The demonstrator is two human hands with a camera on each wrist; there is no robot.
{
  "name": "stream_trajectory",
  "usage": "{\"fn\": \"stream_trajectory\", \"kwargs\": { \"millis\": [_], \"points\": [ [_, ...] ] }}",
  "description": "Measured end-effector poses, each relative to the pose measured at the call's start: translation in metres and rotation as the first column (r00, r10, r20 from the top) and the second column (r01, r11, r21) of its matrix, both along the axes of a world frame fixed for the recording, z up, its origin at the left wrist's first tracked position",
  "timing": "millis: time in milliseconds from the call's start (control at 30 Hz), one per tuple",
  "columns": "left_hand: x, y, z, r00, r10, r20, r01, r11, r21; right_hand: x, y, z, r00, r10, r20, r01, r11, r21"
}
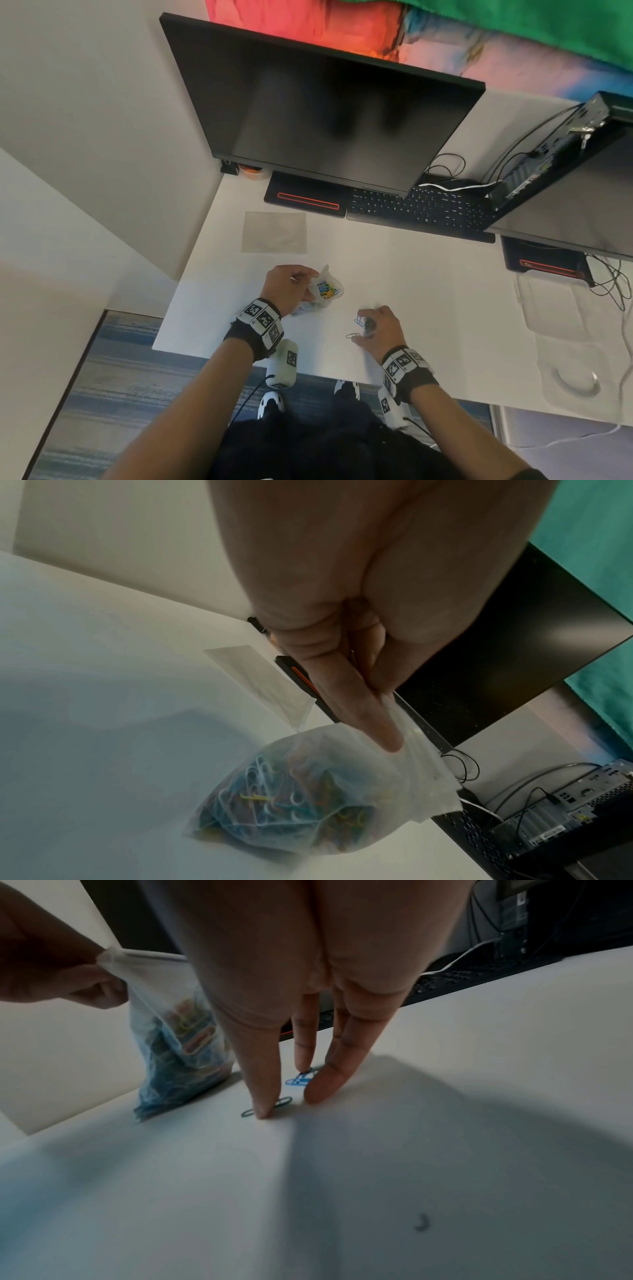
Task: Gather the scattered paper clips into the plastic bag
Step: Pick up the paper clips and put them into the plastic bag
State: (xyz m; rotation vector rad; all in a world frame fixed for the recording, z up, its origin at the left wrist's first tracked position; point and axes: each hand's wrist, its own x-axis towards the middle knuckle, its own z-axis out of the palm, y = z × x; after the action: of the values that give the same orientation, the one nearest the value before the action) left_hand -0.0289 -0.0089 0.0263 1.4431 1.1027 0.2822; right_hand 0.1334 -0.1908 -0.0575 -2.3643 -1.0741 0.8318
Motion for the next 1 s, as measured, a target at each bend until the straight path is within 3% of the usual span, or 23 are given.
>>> {"fn": "stream_trajectory", "kwargs": {
  "millis": [167,333,433,600,667,767,867,1000],
  "points": [
    [0.001,0.000,-0.003,1.000,0.002,0.002,-0.002,1.000,0.001,-0.002,0.010,-0.004,0.997,-0.047,0.058,0.043,0.996,0.082],
    [0.003,-0.001,-0.001,1.000,0.007,0.004,-0.006,1.000,-0.010,-0.005,0.024,-0.005,0.985,0.086,0.153,-0.104,0.988,0.113],
    [0.005,-0.001,-0.001,1.000,0.009,0.006,-0.009,1.000,-0.009,-0.007,0.029,-0.010,0.970,0.224,0.090,-0.224,0.975,-0.009],
    [0.005,0.000,-0.002,1.000,0.003,0.000,-0.003,1.000,-0.007,-0.002,0.036,-0.010,0.868,0.429,0.251,-0.395,0.902,-0.176],
    [0.005,0.000,-0.002,1.000,0.003,0.000,-0.003,1.000,-0.006,0.000,0.038,-0.009,0.867,0.436,0.240,-0.394,0.896,-0.205],
    [0.006,0.000,-0.001,1.000,0.003,-0.005,-0.003,1.000,-0.003,0.002,0.041,-0.006,0.923,0.319,0.216,-0.285,0.943,-0.171],
    [0.008,-0.001,-0.001,1.000,0.002,-0.006,-0.002,1.000,-0.008,0.007,0.049,0.003,0.991,0.058,0.123,-0.044,0.993,-0.108],
    [0.009,-0.001,-0.002,1.000,0.004,-0.014,-0.004,1.000,-0.011,0.011,0.057,0.012,0.996,-0.078,-0.045,0.073,0.993,-0.096]
  ]
}}
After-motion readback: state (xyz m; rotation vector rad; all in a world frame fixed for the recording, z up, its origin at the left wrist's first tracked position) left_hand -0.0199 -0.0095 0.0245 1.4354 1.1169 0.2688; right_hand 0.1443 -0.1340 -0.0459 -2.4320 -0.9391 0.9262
